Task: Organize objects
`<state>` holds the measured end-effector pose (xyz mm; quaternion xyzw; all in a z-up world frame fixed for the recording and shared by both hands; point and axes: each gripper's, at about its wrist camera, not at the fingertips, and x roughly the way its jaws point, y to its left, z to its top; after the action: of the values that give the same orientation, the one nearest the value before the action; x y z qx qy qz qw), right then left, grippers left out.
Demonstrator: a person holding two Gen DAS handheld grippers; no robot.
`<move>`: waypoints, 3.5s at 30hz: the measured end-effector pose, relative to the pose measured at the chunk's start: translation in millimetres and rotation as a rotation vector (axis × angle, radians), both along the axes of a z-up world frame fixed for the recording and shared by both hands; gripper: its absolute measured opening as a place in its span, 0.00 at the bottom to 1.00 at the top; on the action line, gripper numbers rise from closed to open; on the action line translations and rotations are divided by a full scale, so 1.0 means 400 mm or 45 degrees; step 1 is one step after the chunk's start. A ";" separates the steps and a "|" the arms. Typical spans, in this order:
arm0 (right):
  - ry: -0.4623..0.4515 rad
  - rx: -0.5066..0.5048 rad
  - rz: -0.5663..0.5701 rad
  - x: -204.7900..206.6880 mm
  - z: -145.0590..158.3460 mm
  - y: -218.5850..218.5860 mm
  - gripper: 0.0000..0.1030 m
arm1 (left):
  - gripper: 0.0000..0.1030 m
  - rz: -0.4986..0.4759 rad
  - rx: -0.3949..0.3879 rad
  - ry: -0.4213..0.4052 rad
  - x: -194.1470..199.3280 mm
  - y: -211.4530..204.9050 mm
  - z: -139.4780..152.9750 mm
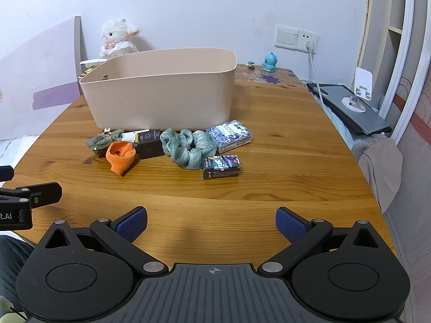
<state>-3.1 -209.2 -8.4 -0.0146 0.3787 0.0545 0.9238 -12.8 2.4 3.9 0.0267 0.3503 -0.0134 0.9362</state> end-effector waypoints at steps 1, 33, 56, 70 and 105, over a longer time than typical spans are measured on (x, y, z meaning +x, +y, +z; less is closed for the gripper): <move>-0.001 0.000 -0.001 0.000 0.000 0.000 1.00 | 1.00 -0.001 0.002 -0.003 0.000 -0.001 0.002; 0.056 0.007 0.000 0.092 -0.033 -0.013 1.00 | 1.00 0.013 -0.009 0.034 0.095 0.003 -0.028; 0.125 0.011 0.018 0.239 -0.119 -0.029 1.00 | 1.00 -0.036 -0.021 0.117 0.273 -0.036 -0.123; 0.142 -0.024 0.082 0.325 -0.174 -0.003 0.98 | 0.83 -0.048 -0.041 0.191 0.344 -0.057 -0.183; -0.198 0.053 0.091 0.200 0.033 -0.013 0.46 | 0.13 -0.107 -0.087 -0.073 0.198 0.002 0.011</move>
<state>77.0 -214.5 4.7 -0.0133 0.3040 0.0939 0.9479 66.4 3.0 8.3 0.0098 0.3213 -0.0640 0.9447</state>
